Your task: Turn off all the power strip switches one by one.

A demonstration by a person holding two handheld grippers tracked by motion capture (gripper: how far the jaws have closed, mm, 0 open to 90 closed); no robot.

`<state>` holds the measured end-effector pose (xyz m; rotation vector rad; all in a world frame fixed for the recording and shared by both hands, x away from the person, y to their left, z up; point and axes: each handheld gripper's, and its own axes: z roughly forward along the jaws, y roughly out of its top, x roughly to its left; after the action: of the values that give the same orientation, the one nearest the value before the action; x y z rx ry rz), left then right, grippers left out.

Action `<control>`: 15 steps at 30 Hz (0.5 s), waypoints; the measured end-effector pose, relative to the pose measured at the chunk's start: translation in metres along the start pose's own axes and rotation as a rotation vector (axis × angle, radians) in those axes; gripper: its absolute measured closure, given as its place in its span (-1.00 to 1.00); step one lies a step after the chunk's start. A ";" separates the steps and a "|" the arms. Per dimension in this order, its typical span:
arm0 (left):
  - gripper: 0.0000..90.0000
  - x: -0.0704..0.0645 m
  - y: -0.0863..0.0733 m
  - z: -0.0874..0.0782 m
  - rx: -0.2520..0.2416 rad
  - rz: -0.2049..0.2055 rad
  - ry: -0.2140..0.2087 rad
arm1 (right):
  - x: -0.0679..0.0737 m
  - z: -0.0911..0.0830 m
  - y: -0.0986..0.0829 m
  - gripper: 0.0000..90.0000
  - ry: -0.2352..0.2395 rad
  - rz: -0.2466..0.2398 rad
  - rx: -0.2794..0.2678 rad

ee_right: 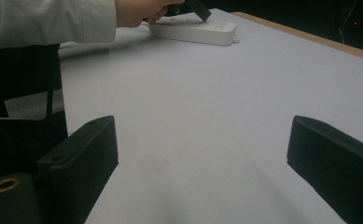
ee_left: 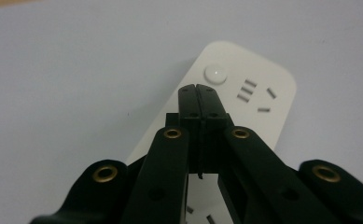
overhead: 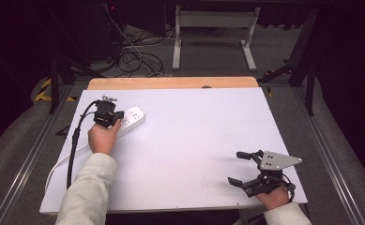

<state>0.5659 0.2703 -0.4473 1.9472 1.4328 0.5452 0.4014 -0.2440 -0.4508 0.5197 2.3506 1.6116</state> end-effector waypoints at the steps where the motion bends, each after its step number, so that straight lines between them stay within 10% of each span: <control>1: 1.00 -0.001 0.003 -0.004 -0.027 0.002 -0.006 | 0.000 0.000 0.000 -0.79 0.000 0.000 0.000; 7: 1.00 -0.012 0.018 -0.002 -0.025 0.058 -0.023 | -0.001 0.001 0.000 -0.79 0.003 0.006 0.005; 15: 1.00 -0.018 0.021 0.015 -0.016 0.030 -0.039 | -0.001 -0.001 -0.001 -0.79 0.006 0.007 0.000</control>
<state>0.5840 0.2453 -0.4420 1.9593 1.3728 0.5284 0.4018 -0.2451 -0.4513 0.5241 2.3551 1.6185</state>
